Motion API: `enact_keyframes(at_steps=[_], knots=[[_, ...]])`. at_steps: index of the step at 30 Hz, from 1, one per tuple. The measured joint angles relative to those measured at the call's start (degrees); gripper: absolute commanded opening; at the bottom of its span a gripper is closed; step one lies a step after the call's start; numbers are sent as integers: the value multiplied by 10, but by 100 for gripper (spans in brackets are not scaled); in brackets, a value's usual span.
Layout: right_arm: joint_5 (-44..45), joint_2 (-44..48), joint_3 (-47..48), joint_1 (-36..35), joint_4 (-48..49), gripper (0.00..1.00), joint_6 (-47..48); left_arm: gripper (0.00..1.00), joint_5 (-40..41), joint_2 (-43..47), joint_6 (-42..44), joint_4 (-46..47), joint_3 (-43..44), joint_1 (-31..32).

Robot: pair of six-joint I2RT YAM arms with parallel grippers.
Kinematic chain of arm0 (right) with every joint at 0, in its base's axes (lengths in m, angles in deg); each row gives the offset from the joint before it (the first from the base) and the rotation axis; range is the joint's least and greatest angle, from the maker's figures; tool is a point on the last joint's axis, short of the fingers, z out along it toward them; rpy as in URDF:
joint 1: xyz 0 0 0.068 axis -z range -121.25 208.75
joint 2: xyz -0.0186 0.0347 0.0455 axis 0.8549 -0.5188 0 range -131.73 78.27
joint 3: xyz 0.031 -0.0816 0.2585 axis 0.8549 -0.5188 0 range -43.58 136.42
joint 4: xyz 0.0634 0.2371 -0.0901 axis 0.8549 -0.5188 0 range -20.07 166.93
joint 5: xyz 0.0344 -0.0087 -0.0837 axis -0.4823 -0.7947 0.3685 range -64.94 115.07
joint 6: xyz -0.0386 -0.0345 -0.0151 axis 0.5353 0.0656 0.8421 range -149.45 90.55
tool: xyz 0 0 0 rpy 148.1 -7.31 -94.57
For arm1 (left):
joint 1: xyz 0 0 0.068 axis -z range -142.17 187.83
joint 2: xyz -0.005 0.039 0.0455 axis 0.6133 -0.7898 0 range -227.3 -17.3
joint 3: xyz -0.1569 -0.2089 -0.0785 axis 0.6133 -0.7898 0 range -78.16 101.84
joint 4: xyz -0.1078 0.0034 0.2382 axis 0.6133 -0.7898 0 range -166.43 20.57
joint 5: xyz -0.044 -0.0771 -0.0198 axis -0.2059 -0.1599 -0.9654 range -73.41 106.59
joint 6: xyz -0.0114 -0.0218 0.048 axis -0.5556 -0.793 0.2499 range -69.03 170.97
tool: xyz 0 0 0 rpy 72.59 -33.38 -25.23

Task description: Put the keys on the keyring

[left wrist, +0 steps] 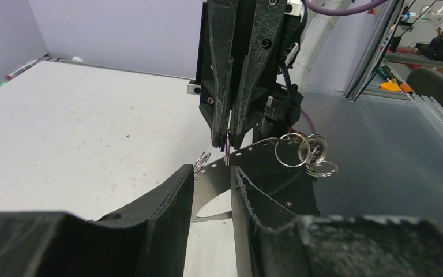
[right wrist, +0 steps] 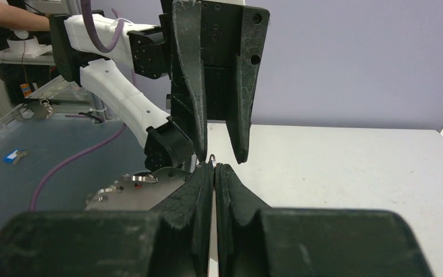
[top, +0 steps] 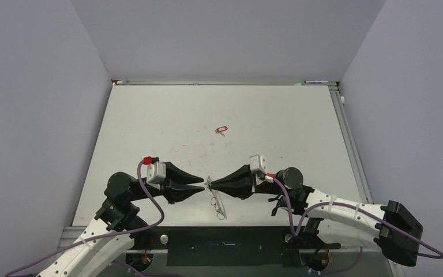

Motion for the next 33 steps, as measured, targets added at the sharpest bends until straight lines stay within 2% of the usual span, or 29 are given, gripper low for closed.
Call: enact_keyframes(at_steps=[7,16,20,24,27,33], knots=[[0,-9,0,-17,16,5,0,20,-16,0,-23,36,-7,0],[18,-28,6,-30,28,5,7,18,-34,0,-42,58,-11,0],[28,-33,9,-34,29,5,9,22,-35,0,-46,62,-11,0],[32,-38,13,-44,27,5,13,34,-33,0,-51,63,-14,1],[39,-38,13,-45,28,5,18,34,-31,0,-54,62,-15,1],[50,-38,14,-49,28,5,20,26,-27,-1,-55,62,-15,1]])
